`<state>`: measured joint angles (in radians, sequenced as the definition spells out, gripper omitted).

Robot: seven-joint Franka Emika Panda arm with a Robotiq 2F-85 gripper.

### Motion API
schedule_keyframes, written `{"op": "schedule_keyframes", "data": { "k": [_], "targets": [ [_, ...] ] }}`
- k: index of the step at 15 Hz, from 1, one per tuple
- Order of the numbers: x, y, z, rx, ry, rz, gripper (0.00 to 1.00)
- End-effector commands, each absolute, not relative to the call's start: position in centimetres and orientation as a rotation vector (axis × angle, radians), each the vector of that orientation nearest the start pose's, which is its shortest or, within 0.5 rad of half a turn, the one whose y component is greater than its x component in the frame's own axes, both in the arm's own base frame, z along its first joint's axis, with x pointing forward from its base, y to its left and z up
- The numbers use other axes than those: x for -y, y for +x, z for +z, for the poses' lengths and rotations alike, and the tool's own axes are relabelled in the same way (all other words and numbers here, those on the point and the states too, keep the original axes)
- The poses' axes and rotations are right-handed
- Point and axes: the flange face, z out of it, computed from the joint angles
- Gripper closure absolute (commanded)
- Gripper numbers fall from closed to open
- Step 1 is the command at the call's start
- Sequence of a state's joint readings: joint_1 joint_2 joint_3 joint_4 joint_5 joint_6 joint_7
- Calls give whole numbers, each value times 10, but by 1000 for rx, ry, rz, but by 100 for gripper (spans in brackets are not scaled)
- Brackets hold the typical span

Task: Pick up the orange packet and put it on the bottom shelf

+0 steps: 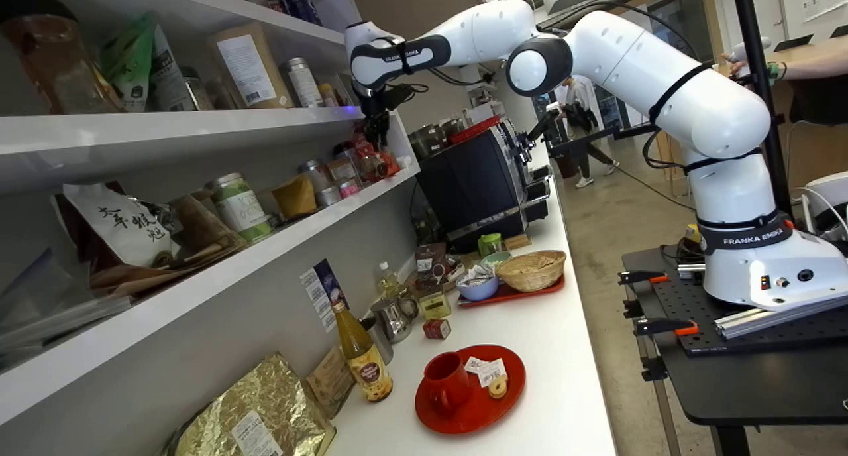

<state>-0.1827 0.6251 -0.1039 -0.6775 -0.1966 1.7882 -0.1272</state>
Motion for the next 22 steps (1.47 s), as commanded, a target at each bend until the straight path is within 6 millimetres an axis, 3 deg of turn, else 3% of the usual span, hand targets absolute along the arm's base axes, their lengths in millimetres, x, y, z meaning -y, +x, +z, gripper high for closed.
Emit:
{"op": "schedule_keyframes", "data": {
  "k": [1,3,5,8,10,15,22],
  "targets": [
    [184,695,682,-275,-3417,-710,17],
    [185,685,688,-331,-3460,-656,2],
    [182,671,698,-356,-3482,-592,0],
    [158,647,704,-216,-3462,-432,0],
    [142,636,694,-107,-3434,-303,0],
    [100,617,664,-136,-3408,-157,0],
    [14,591,585,-106,-3382,31,0]
  ]
}}
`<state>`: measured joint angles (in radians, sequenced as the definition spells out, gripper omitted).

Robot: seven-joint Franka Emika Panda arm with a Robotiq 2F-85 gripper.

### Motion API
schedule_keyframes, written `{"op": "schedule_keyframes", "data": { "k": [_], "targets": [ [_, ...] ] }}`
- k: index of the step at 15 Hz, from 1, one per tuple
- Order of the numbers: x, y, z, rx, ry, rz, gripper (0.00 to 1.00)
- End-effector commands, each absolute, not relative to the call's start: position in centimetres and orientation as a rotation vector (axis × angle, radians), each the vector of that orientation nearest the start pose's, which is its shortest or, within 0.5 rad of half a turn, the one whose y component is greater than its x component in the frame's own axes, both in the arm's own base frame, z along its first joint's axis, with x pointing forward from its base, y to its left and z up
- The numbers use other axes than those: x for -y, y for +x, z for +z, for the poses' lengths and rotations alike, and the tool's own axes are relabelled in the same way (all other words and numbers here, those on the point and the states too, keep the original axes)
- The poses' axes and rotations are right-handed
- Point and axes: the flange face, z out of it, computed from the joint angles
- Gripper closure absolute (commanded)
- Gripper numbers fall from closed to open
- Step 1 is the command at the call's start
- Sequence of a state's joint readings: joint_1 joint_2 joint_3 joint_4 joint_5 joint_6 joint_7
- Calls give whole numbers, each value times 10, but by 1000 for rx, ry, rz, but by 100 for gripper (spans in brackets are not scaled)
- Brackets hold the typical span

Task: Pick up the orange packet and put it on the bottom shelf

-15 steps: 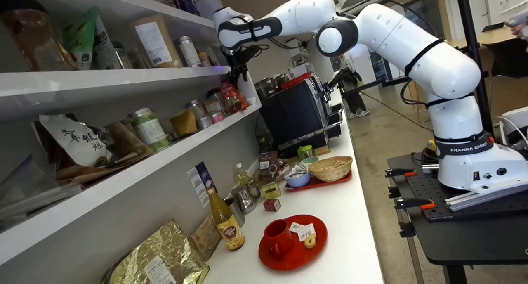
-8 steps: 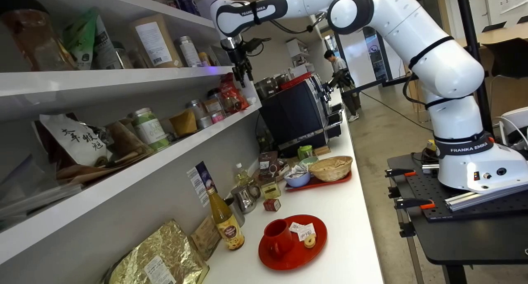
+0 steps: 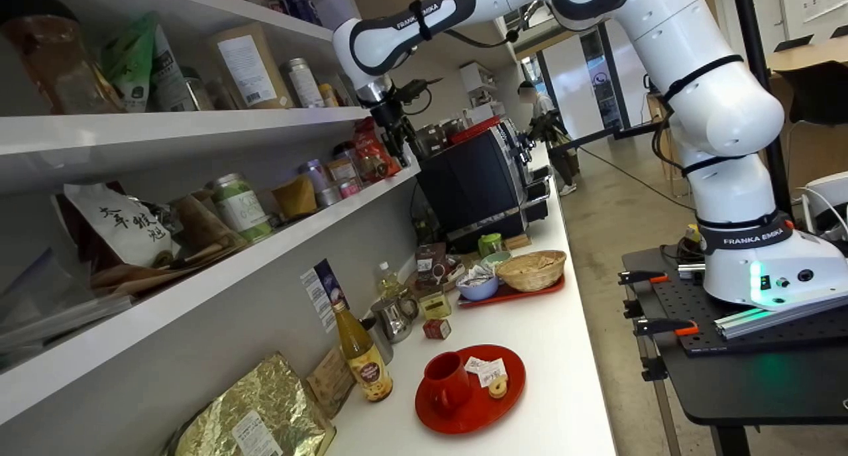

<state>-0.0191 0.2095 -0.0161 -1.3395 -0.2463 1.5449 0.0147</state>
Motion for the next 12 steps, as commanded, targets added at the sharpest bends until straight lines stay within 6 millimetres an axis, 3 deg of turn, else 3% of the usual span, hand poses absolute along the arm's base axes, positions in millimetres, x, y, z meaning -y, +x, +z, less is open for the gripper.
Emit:
{"op": "schedule_keyframes", "data": {
  "k": [1,2,3,6,12],
  "targets": [
    [-1,584,571,-105,-3370,68,0],
    [-16,578,557,-108,-3362,101,0],
    [3,601,574,-87,-3378,89,0],
    [-21,589,552,-79,-3379,132,0],
    [-16,583,556,-95,-3379,128,0]
  ]
}}
